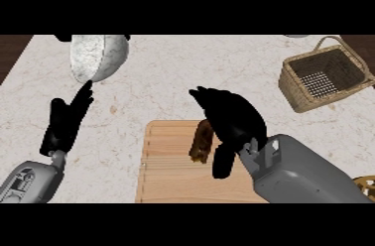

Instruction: Pick the sweet potato from the cutting board and place it in the basket

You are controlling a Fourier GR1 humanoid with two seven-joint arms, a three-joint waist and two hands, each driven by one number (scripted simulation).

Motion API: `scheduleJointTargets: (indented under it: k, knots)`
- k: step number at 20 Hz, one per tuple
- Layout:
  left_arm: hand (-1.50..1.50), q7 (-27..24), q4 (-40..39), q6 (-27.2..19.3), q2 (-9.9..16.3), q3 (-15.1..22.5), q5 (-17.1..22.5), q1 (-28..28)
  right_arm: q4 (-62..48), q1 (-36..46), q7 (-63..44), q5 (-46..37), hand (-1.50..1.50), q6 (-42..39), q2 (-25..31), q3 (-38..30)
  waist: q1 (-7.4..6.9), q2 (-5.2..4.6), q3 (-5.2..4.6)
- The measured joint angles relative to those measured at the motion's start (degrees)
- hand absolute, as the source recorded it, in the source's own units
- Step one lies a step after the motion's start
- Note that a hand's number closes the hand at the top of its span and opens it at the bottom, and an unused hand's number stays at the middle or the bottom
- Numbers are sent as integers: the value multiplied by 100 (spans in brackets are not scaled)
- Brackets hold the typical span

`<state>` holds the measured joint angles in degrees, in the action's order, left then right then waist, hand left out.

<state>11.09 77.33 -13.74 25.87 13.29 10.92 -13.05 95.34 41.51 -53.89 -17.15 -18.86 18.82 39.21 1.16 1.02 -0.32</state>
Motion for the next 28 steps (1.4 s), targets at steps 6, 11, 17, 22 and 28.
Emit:
scheduleJointTargets:
  k: [6,11,17,22,28]
  knots:
    - [0,-57,10,62,-31,-51,-84,43,636,181,-858,468,-150,-228,-305,-192,-45,-44,18]
    - [0,-81,-93,105,-140,-105,-150,-31,930,159,-1035,219,-150,-228,-315,-207,-56,-65,24]
    - [0,-93,-134,190,-174,-207,-231,-79,769,-7,-877,-326,-150,-251,-335,-182,-92,-83,27]
    - [0,-100,-77,252,-262,-263,-317,1,749,-446,-633,-606,-150,-287,-304,-290,-102,-90,30]
    - [0,19,-1,351,-321,-384,-437,-4,470,-976,-300,-1159,-150,-248,-502,-232,-113,-96,31]
